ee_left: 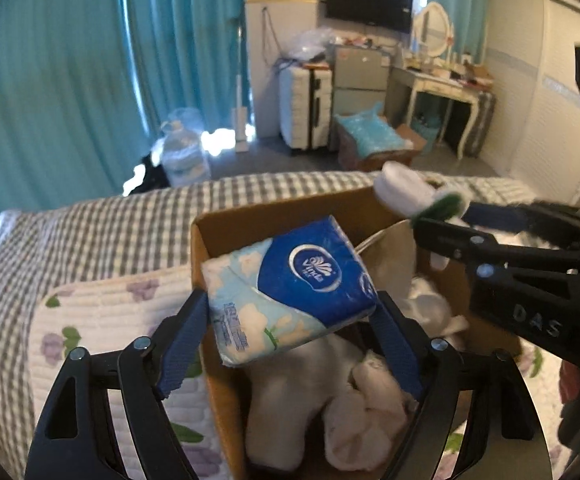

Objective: Organize soft objects

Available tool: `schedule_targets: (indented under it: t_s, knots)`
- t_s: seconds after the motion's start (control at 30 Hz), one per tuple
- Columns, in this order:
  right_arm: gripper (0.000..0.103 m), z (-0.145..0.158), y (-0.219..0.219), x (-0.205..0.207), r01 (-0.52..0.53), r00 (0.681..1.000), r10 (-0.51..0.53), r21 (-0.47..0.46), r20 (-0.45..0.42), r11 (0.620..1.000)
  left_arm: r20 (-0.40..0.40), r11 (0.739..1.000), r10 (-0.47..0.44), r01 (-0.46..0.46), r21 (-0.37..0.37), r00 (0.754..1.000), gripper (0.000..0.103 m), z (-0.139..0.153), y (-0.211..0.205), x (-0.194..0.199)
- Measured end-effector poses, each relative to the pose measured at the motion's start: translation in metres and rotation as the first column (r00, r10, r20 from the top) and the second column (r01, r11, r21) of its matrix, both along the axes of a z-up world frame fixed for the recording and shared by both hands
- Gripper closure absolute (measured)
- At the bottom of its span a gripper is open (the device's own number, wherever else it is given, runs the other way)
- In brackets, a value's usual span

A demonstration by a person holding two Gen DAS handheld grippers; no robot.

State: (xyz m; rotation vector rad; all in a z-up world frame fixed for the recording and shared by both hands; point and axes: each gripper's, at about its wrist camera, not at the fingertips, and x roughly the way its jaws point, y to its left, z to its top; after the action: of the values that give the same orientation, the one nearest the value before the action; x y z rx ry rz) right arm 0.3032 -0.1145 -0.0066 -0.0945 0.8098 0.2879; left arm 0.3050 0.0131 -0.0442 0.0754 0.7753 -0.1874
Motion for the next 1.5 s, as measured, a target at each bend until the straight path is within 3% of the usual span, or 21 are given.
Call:
schedule_targets:
  t_s: [0.03, 0.23, 0.4, 0.53, 0.63, 0.7, 0.83, 0.93, 1.1, 1.23, 1.33, 1.4, 1.5]
  knots:
    - [0.029, 0.002, -0.002, -0.002, 0.014, 1.0, -0.014, 0.007, 0.019, 1.0, -0.002, 1.0, 0.012, -0.012, 0.018, 1.0, 0.021, -0.002, -0.001, 0.0]
    - [0.028, 0.034, -0.014, -0.022, 0.055, 0.996, -0.056, 0.023, 0.069, 0.998, 0.056, 0.991, 0.023, -0.03, 0.132, 0.998, 0.021, 0.007, -0.01, -0.015]
    - [0.028, 0.082, -0.029, -0.053, 0.087, 0.99, -0.09, 0.028, 0.107, 0.996, 0.088, 0.994, 0.038, -0.047, 0.103, 0.995, 0.021, 0.041, -0.001, -0.04]
    - [0.028, 0.14, -0.041, -0.098, 0.09, 0.979, -0.095, 0.034, 0.182, 0.995, 0.173, 0.994, 0.056, -0.072, 0.085, 0.983, 0.021, 0.095, 0.005, -0.081]
    - [0.027, 0.181, -0.048, -0.135, 0.088, 0.966, -0.097, 0.049, 0.239, 0.995, 0.245, 0.995, 0.062, -0.08, 0.062, 0.968, 0.019, 0.135, 0.008, -0.112]
    - [0.024, 0.206, -0.051, -0.163, 0.087, 0.953, -0.101, 0.059, 0.286, 0.994, 0.296, 0.995, 0.073, -0.09, 0.043, 0.952, 0.001, 0.164, 0.011, -0.14]
    - [0.011, 0.25, -0.058, -0.223, 0.07, 0.914, -0.092, 0.069, 0.395, 0.995, 0.417, 0.995, 0.093, -0.096, -0.012, 0.904, 0.0, 0.212, 0.02, -0.204]
    - [0.0, 0.266, -0.062, -0.263, 0.071, 0.886, -0.106, 0.094, 0.451, 0.993, 0.484, 0.995, 0.095, -0.101, -0.013, 0.87, 0.0, 0.233, 0.024, -0.242]
    - [0.0, 0.255, -0.074, -0.307, 0.054, 0.87, -0.116, 0.14, 0.479, 0.989, 0.521, 0.995, 0.1, -0.095, -0.036, 0.848, 0.0, 0.242, 0.03, -0.281]
    - [0.0, 0.229, -0.078, -0.323, 0.044, 0.858, -0.104, 0.129, 0.503, 0.991, 0.54, 0.992, 0.125, -0.117, -0.049, 0.832, 0.0, 0.228, 0.03, -0.299]
    - [0.0, 0.199, -0.072, -0.319, 0.014, 0.873, -0.078, 0.136, 0.481, 0.991, 0.547, 0.986, 0.16, -0.153, -0.06, 0.822, 0.0, 0.208, 0.028, -0.301]
    - [0.0, 0.172, -0.065, -0.311, 0.007, 0.888, -0.064, 0.126, 0.455, 0.992, 0.538, 0.988, 0.152, -0.143, -0.059, 0.829, 0.0, 0.191, 0.023, -0.299]
    - [0.0, 0.137, -0.063, -0.304, 0.029, 0.882, -0.081, 0.12, 0.463, 0.992, 0.502, 0.987, 0.162, -0.146, -0.07, 0.85, 0.0, 0.163, 0.019, -0.285]
